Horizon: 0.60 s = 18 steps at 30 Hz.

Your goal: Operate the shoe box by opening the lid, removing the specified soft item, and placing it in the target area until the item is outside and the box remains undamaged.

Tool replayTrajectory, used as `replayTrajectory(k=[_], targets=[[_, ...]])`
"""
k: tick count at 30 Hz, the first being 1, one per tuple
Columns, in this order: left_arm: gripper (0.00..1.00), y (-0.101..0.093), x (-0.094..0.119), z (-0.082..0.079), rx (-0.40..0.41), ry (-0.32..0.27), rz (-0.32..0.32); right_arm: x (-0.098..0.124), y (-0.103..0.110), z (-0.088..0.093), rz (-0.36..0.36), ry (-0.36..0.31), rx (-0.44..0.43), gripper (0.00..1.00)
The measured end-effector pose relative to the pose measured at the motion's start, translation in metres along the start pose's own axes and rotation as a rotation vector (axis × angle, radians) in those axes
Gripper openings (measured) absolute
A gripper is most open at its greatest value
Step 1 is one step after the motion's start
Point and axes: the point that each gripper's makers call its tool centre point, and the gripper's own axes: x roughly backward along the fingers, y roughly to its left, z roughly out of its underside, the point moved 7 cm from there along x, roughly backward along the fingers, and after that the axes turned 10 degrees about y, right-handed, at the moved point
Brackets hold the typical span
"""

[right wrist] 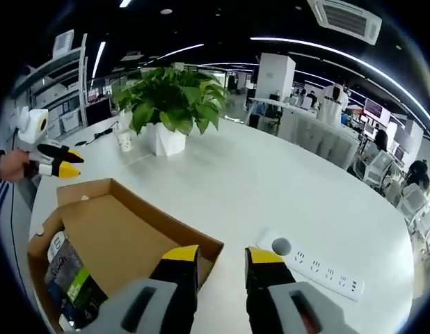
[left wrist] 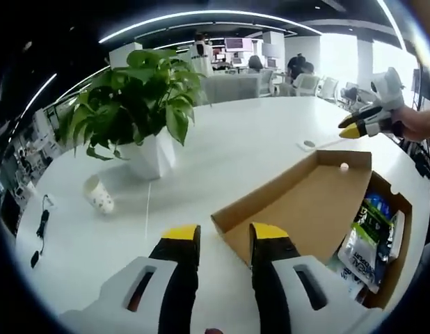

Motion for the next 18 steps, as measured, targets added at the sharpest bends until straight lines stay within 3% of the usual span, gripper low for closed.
replayTrajectory(k=[9,18], targets=[[0.31,-0.017,0.029,0.004,-0.041,-0.038,0.025,0.032,0.008,0.013,-0.003,-0.059,-0.001,0.29],[0.30,-0.049,0.057,0.026,-0.021,-0.063,0.064,0.081,0.023,0.036,0.000,-0.118,0.012,0.35]])
